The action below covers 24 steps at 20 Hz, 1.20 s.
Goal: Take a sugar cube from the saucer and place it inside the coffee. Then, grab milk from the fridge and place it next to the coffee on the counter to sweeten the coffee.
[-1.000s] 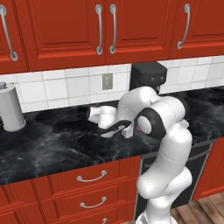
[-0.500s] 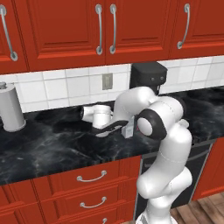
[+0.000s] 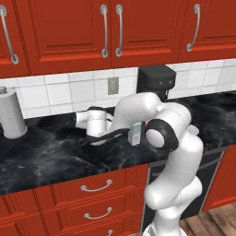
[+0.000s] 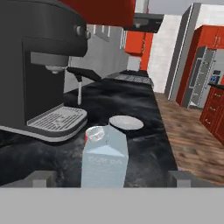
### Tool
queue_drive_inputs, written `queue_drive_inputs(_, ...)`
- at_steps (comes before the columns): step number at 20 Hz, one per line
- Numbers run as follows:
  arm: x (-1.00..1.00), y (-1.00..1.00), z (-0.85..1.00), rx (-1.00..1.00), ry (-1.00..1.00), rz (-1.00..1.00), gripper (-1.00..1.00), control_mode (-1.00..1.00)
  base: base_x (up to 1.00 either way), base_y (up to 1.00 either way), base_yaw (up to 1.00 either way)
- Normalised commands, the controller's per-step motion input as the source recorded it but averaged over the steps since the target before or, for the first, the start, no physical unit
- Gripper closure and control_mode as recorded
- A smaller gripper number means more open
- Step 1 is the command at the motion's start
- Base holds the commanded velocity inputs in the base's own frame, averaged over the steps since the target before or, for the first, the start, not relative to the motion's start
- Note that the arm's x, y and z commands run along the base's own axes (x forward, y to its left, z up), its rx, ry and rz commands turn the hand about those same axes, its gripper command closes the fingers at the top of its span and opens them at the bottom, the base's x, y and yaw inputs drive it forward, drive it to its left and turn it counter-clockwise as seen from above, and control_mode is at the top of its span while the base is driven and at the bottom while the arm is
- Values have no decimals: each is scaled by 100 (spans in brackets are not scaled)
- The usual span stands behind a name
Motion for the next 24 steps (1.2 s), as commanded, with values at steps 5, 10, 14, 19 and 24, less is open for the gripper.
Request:
queue_drive_inputs(5,-100,-21,2,0,-46,0,-100,-100,0,0,0)
queue_drive_inputs(10,-100,-47,2,0,-52,0,-100,-100,0,0,0)
queue_drive_inputs(14,-100,-50,9,0,-58,0,-100,-100,0,0,0)
queue_drive_inputs(19,-100,-54,22,-2,-72,0,-100,-100,0,0,0)
queue_drive_inputs(24,-100,-50,44,14,-80,1,-100,-100,0,0,0)
